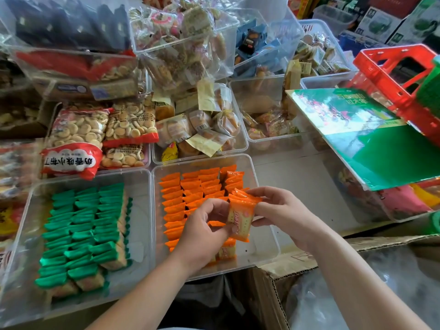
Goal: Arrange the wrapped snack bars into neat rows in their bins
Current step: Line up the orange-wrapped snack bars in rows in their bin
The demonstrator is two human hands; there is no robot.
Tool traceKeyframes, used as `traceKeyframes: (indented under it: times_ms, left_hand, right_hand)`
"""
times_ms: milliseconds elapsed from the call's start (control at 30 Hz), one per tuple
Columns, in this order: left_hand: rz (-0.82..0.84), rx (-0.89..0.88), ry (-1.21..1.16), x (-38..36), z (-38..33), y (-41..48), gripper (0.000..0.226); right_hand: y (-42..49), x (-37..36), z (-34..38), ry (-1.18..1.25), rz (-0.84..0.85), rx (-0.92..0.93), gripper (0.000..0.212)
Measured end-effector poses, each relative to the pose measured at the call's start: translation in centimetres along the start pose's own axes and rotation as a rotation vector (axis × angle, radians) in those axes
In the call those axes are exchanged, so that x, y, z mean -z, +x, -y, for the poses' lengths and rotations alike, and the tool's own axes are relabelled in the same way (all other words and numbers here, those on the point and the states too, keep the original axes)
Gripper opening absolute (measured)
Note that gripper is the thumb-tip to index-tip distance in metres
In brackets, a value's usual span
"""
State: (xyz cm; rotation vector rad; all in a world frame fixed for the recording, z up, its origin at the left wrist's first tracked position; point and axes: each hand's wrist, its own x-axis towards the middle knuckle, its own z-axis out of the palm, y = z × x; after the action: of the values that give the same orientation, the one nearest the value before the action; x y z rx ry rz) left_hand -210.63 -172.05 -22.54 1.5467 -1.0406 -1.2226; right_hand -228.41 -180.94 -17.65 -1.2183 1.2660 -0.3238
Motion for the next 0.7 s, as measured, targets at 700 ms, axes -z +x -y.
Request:
traceKeyframes:
  times_ms: [700]
  left_hand:
    - [-0.166, 0.213, 0.224, 4.8, 6.5, 4.6, 0.027]
  right_hand:
    - [11.0, -1.6, -6.3, -1.595, 0.017, 0.321, 0.049]
